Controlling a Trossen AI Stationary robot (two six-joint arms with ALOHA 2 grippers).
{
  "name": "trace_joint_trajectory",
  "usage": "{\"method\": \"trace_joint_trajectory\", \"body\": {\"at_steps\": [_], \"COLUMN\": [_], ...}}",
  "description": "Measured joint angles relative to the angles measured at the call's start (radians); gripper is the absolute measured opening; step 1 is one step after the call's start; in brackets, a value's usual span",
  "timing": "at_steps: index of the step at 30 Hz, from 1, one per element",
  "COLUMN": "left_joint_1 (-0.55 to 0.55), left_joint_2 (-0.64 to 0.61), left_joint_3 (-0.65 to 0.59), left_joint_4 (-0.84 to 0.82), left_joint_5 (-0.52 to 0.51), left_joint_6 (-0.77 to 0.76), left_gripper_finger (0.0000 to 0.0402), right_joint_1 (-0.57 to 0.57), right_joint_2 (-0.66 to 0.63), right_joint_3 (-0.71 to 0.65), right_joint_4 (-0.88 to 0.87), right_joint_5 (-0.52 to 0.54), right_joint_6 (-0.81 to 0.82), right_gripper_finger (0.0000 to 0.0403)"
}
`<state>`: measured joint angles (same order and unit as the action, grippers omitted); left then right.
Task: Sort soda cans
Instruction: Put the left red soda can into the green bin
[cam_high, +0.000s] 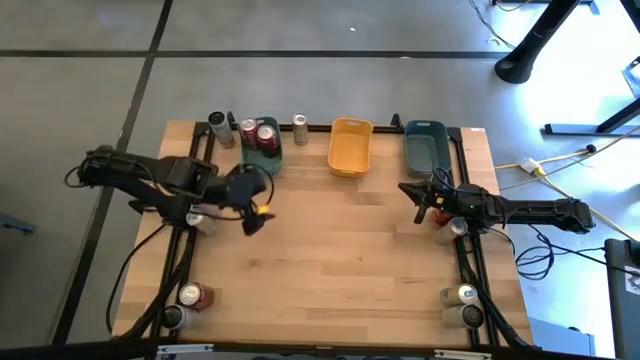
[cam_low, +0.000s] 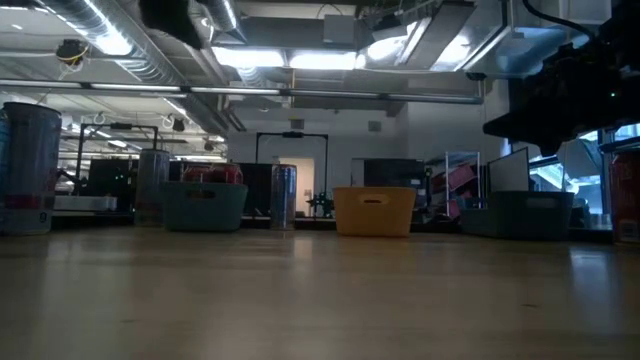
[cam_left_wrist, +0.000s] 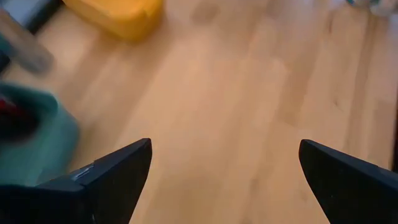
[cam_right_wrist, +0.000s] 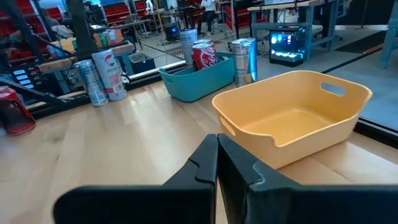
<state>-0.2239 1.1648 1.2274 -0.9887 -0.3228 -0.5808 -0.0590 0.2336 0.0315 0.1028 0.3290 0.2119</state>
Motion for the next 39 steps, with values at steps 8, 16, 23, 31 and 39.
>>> {"method": "trace_joint_trajectory", "body": {"at_steps": [8,16,23,31,39], "left_joint_1": [-0.125,-0.179,-0.301,-0.452,-0.583], "left_joint_2": [0.0,0.0,0.0,0.043,0.107], "left_joint_3": [0.0,0.0,-0.001,-0.001,-0.001], "left_joint_4": [-0.176,-0.218,-0.266,-0.331,-0.335], "left_joint_5": [0.036,0.244,0.32,0.34,0.382], "left_joint_6": [-0.295,-0.565,-0.795,-0.992,-1.168], "left_gripper_finger": [0.0392,0.0392,0.0392,0.0392,0.0392], "right_joint_1": [0.0,0.0,0.0,0.0,0.0], "right_joint_2": [0.0,0.0,0.0,0.0,0.0], "right_joint_3": [0.0,0.0,0.0,0.0,0.0], "right_joint_4": [0.0,0.0,0.0,0.0,0.0], "right_joint_5": [-0.001,-0.001,-0.009,-0.009,-0.009], "right_joint_6": [0.001,0.001,0.001,0.001,0.001], "right_gripper_finger": [0.001,0.001,0.001,0.001,0.001]}}
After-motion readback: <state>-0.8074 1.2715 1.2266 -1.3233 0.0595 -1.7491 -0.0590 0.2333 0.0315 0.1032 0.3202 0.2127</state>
